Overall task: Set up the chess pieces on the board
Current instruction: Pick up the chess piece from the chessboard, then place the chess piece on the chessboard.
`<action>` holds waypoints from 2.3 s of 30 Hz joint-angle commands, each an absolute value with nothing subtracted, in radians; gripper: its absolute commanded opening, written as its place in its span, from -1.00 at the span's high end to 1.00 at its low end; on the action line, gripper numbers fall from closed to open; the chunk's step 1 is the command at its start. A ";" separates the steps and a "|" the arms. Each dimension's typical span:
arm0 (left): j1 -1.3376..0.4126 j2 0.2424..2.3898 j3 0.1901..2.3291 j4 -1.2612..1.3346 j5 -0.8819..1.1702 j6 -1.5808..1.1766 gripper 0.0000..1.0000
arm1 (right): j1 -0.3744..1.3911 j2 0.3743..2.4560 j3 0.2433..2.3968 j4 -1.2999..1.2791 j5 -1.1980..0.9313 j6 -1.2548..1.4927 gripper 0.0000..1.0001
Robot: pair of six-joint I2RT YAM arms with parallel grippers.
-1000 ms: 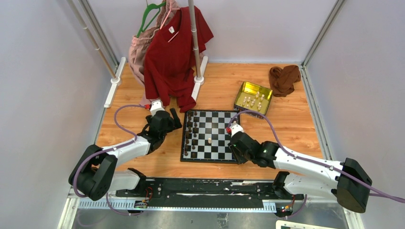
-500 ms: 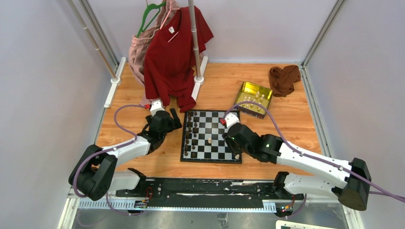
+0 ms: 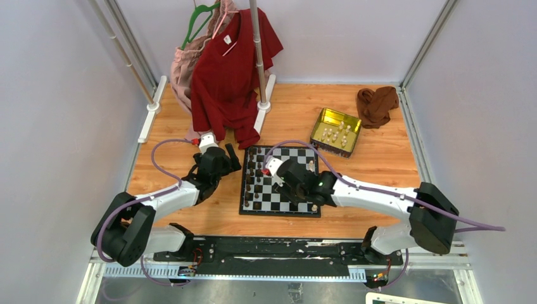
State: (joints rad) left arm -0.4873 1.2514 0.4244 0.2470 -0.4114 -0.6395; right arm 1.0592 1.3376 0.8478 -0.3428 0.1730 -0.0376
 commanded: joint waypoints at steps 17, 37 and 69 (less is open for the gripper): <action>-0.480 1.236 0.405 0.287 -0.429 -0.645 -1.00 | 0.944 1.519 0.929 -0.107 -0.049 -0.137 0.26; -0.480 1.252 0.410 0.293 -0.426 -0.642 -1.00 | 0.910 1.553 0.929 -0.115 -0.093 -0.109 0.70; -0.480 1.269 0.410 0.293 -0.433 -0.640 -1.00 | 0.914 1.039 0.759 -0.388 0.198 0.130 1.00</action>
State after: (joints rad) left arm -0.4873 1.2591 0.4129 0.2611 -0.4122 -0.6388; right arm 0.9218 1.1042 0.8028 -0.3096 0.1131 0.0280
